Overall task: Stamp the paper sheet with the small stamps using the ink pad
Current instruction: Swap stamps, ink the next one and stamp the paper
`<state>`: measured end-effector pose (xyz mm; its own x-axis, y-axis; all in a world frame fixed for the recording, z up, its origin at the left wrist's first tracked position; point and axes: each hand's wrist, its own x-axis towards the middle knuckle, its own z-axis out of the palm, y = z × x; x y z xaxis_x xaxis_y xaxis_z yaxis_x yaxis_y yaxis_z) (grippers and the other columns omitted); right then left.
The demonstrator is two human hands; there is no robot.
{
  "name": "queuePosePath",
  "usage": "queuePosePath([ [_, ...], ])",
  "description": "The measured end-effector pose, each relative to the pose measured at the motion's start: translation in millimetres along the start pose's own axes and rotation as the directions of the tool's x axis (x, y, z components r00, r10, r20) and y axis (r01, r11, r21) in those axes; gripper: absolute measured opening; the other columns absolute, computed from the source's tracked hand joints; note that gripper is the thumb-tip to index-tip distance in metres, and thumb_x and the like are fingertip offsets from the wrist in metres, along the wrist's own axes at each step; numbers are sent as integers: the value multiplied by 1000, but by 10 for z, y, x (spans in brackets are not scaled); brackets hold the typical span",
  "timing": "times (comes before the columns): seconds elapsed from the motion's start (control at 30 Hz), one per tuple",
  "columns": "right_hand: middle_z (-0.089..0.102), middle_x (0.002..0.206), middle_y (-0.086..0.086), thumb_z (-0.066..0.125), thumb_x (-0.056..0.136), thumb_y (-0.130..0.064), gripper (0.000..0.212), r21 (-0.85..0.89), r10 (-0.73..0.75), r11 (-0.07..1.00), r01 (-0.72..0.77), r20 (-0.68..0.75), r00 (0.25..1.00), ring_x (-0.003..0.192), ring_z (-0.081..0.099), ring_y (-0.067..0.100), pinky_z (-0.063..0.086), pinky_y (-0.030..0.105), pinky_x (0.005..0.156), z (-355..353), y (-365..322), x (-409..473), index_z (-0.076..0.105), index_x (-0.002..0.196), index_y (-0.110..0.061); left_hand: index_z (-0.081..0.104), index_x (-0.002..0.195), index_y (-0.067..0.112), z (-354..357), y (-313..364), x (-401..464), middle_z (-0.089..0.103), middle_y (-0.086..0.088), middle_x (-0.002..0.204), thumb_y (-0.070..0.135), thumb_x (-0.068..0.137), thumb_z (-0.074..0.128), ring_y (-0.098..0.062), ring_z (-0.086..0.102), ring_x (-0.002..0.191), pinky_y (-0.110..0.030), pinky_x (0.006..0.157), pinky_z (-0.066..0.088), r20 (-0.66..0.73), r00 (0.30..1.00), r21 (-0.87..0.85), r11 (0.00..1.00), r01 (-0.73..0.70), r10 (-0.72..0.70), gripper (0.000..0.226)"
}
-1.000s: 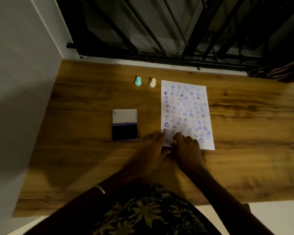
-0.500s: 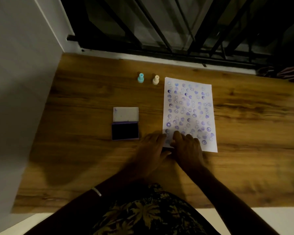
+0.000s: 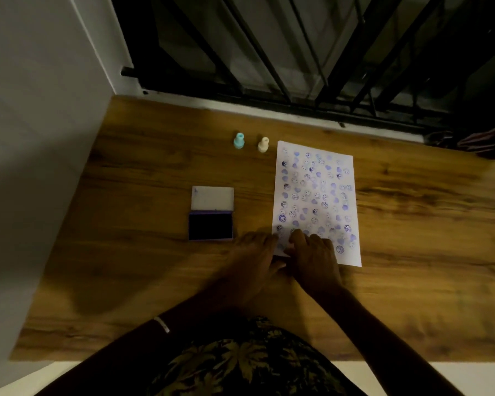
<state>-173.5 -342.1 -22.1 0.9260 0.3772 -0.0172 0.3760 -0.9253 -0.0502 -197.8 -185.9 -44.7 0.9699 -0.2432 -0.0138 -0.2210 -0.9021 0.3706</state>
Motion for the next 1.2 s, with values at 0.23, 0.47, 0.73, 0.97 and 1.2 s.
queuePosePath([
  [0.23, 61, 91, 4, 69, 82, -21, 23, -10, -19, 1000, 18, -100, 995, 69, 60, 23, 46, 37, 65, -152, -50, -56, 53, 98, -17, 40, 139, 22, 13, -3, 27, 49, -7, 141, 57, 87, 54, -31, 50, 123, -45, 100, 41, 53, 998, -27, 999, 31, -30, 64],
  [0.47, 62, 78, -3, 57, 92, -19, 12, 263, 43, 965, 5, -180, 983, 66, 56, 14, 43, 33, 66, -314, -282, -45, 46, 97, -21, 50, 131, 26, -340, -107, -94, 66, -4, 110, 35, 98, 48, -16, 62, 91, -28, 73, 48, 95, 939, -713, 636, 295, -329, 34],
  [0.73, 61, 72, 0, 45, 95, -31, 16, 331, -90, 931, 157, -209, 974, 64, 49, 15, 39, 33, 66, -407, -681, 67, 54, 96, -18, 63, 107, 6, -713, -142, -91, 68, -11, 102, 39, 97, 41, -22, 63, 93, -35, 82, 50, 612, 729, -762, -477, 438, -308, 41],
  [0.97, 65, 75, 1, 49, 90, -14, 5, 256, -187, 941, 223, -158, 970, 63, 55, 19, 38, 32, 65, -393, -754, 167, 51, 95, -16, 59, 125, 3, -769, -166, -111, 65, -8, 90, 50, 99, 33, -19, 60, 91, -32, 84, 46, 578, 785, -767, -475, 431, -222, 59],
  [1.2, 67, 75, 3, 57, 83, -9, 17, 217, -173, 956, 196, -120, 978, 66, 58, 22, 42, 35, 69, -408, -799, 201, 53, 98, -15, 67, 78, 17, -678, -161, -66, 62, 2, 62, 46, 98, 40, -7, 61, 60, -29, 70, 46, 535, 804, -811, -425, 402, -259, 45],
])
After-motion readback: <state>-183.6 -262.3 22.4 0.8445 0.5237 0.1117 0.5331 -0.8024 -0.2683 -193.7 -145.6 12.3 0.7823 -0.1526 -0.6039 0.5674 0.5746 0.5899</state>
